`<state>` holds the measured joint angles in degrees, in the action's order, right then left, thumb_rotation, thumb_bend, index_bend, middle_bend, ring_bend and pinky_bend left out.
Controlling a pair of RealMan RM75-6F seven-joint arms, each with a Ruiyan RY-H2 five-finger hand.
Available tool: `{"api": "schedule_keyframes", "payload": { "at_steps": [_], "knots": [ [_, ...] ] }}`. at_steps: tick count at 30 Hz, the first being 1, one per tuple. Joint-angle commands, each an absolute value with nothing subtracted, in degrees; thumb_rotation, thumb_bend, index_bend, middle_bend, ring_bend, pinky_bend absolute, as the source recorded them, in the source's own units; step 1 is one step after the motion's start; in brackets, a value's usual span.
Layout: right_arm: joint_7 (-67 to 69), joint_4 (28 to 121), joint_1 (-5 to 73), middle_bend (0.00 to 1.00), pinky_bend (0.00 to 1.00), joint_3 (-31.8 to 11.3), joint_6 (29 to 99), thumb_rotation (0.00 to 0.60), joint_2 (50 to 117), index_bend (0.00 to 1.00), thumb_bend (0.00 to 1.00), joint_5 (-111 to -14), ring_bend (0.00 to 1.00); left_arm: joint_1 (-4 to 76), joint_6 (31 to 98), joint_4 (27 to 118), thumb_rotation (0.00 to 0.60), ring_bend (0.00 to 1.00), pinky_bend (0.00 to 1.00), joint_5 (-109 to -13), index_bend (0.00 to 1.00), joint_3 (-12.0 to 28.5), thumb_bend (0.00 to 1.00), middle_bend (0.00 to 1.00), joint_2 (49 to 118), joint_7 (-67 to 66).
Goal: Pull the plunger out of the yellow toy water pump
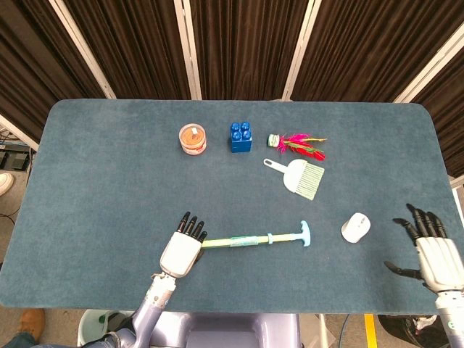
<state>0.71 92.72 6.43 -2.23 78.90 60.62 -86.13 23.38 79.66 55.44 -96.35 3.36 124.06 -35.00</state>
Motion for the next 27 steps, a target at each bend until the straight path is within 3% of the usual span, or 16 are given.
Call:
{"api": "schedule_keyframes", "payload": {
  "at_steps": [1,14,27],
  "knots": [
    [-3.7,91.8,7.4,0.0,0.02,-1.0,77.4,0.6,63.7,0.28,0.16,-87.7,0.0,23.4,80.3,56.2,0.6,0.21,0.17,-96.7,0.67,3.1,0.48,0.31,123.9,-35.0],
    [-7.7,87.3,8.5,0.0,0.02,0.9,77.3,0.6,75.5,0.35,0.2,-92.1,0.0,24.1,79.4,57.7,0.6,0.21,0.17,-96.3,0.67,3.0,0.46,0.31,123.3,-35.9],
    [-12.9,84.1,13.9,0.0,0.02,-0.6,74.0,0.6,85.9,0.35,0.2,-96.4,0.0,24.2,79.9,58.0,0.6,0.21,0.17,-97.0,0.67,1.6,0.45,0.31,122.9,-34.7]
  ]
}}
